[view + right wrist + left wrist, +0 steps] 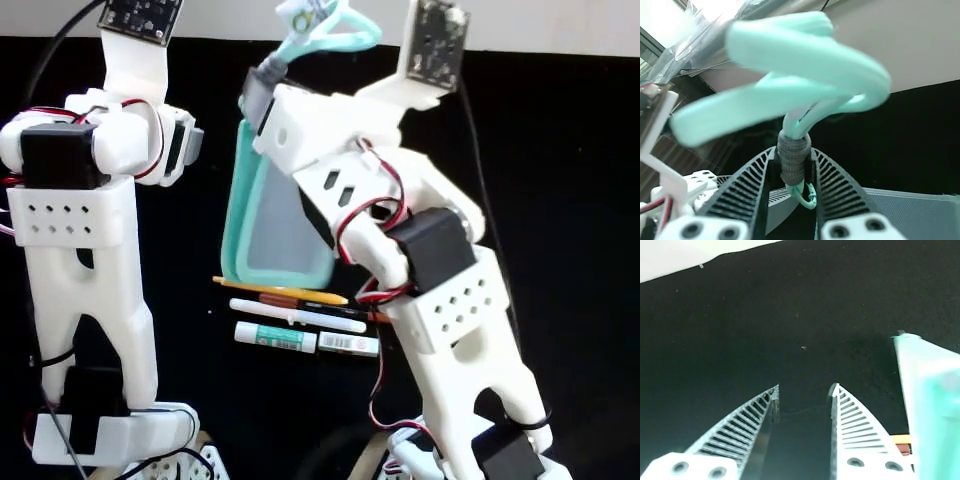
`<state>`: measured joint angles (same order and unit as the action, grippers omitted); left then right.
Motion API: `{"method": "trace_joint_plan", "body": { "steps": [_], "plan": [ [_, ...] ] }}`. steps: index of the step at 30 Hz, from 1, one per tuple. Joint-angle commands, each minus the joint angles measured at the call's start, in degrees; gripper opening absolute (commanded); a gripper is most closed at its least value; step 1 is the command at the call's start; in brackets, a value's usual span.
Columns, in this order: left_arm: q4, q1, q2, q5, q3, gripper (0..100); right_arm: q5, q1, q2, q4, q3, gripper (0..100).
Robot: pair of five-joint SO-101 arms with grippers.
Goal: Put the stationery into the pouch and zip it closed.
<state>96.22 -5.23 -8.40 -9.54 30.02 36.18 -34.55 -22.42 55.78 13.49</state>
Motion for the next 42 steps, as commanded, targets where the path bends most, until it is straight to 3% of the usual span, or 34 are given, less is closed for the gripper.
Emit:
{"method": "trace_joint_plan", "body": {
  "steps": [1, 10, 30, 33, 42],
  "plan": [
    [-1.2, -1.0, -0.3, -0.4, 0.3, 18, -0.9, -1.8, 0.1, 1.5, 4.9, 0.6],
    [-1.2, -5.8, -0.8, -0.4, 1.4, 18, -1.0, -5.9, 0.2, 2.8, 1.7, 0.6],
    [3.7, -7.9, -0.9, -3.1, 15.9, 22, -1.0, -4.8, 0.2, -0.7, -4.0, 0.6],
    [4.8, -8.0, -1.0, -5.7, 17.4, 27, -1.0, -4.6, 0.2, -0.7, -4.0, 0.6],
    [5.0, -7.7, -8.8, -14.9, 14.1, 27, -1.0, -4.5, 0.3, -0.7, -4.1, 0.6]
  ]
}}
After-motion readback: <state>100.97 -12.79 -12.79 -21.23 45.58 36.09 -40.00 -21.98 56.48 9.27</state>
